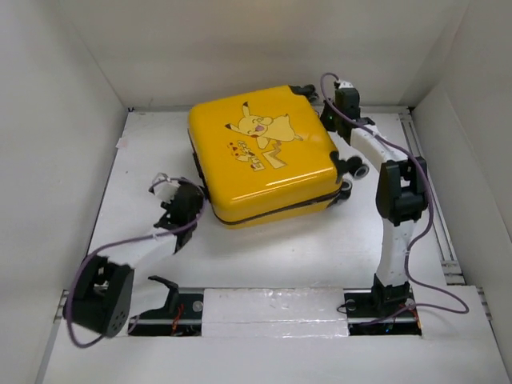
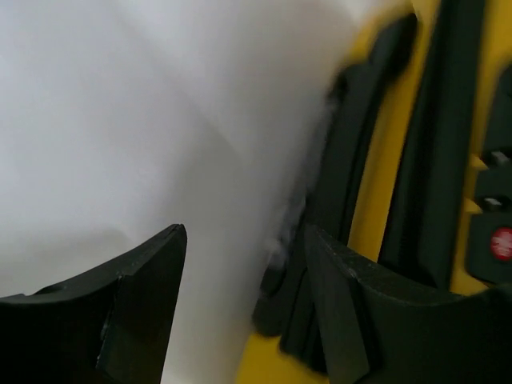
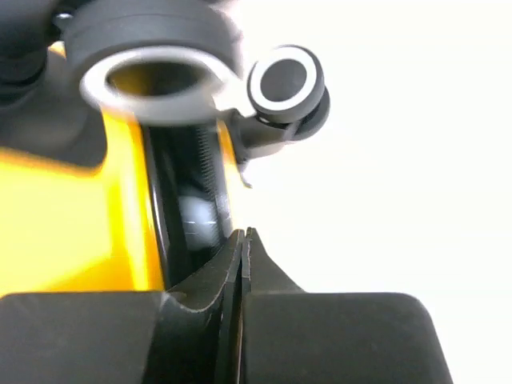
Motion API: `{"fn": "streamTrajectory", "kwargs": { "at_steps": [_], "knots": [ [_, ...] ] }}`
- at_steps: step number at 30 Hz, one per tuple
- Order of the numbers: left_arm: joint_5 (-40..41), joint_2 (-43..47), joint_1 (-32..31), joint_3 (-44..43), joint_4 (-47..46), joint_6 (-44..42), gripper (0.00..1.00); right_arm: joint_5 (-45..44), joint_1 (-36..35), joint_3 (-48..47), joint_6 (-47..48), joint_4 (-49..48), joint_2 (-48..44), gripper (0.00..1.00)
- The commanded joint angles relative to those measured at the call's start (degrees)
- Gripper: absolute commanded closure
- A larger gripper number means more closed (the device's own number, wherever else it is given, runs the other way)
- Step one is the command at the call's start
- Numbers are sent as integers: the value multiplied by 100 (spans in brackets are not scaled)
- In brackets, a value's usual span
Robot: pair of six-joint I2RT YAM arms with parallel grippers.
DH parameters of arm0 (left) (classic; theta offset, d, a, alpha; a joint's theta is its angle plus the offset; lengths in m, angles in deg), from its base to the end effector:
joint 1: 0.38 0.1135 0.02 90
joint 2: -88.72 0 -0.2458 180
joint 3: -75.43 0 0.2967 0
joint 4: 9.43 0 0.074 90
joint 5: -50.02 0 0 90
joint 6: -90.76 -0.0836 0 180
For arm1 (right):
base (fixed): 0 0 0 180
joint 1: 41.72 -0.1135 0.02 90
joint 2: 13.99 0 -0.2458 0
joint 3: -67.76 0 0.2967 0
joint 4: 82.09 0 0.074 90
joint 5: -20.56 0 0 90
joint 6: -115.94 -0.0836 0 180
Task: Pack the luggage
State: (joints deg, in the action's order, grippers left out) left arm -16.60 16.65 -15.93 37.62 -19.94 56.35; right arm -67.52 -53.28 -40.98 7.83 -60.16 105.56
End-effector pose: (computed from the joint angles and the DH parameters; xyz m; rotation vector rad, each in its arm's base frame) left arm 0.3244 -0.0558 0.1196 -0.9170 1.7460 -0.4129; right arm 0.5532 0.1160 0.1865 0.1037 2.1585 0.3370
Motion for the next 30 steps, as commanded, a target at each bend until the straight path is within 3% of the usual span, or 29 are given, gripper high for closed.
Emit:
{"fn": "streamTrajectory", "kwargs": {
  "at_steps": [1, 4, 6, 7, 10, 14, 15, 18, 19, 21, 22, 24, 27, 28, 29, 30],
  "knots": [
    [-539, 868, -2042, 539, 449, 195, 43, 1733, -639, -997, -140, -59, -283, 98],
    [208, 1832, -3072, 891, 1319, 750, 43, 1900, -480, -1304, -140, 132, -344, 77],
    [657, 2362, -3444, 893, 2179, 1251, 43, 1953, -313, -1839, -18, 466, -266, 60],
    [886, 2634, -3585, 893, 2530, 1374, 43, 1953, -252, -2050, 35, 877, -213, 56],
    [1686, 3707, -3745, 533, 3508, 1376, 43, 1892, -41, -2255, 194, 1136, -579, 49],
    [2022, 4544, -3745, 304, 3186, 465, 43, 2102, 170, -1123, 255, 453, -1841, 49],
    [2022, 4544, -3745, 304, 3036, 339, 43, 2329, 171, -738, 255, 233, -2187, 53],
    [2022, 3845, -3745, 59, 2693, 119, 43, 2410, 48, 1352, -16, -766, -3838, 89],
    [2022, 3650, -3745, -38, 2614, 118, 45, 2410, -187, 2498, -17, -1024, -4277, 97],
    [1821, 3281, -3797, -232, 2674, 31, 55, 2070, -687, 4073, -200, -1672, -5587, 100],
    [1820, 3279, -3797, -232, 2674, 109, 55, 1998, -847, 4083, -202, -1824, -5992, 100],
    [1941, 3383, -3797, -93, 3104, 285, 67, 1831, -1172, 5248, -280, -2150, -6965, 100],
    [2758, 4120, -3745, 391, 3614, 933, 73, 1226, -1630, 6015, -281, -1827, -7550, 100],
    [2838, 4540, -3675, 470, 3302, 675, 72, 919, -1701, 6164, -472, -1608, -7830, 100],
    [2839, 4701, -3483, 532, 2924, 437, 70, -50, -1701, 6322, -683, -1528, -7954, 100],
    [2743, 4789, -3377, 532, 1946, 183, 69, -460, -1701, 6663, -946, -1527, -8043, 100]
  ]
}}
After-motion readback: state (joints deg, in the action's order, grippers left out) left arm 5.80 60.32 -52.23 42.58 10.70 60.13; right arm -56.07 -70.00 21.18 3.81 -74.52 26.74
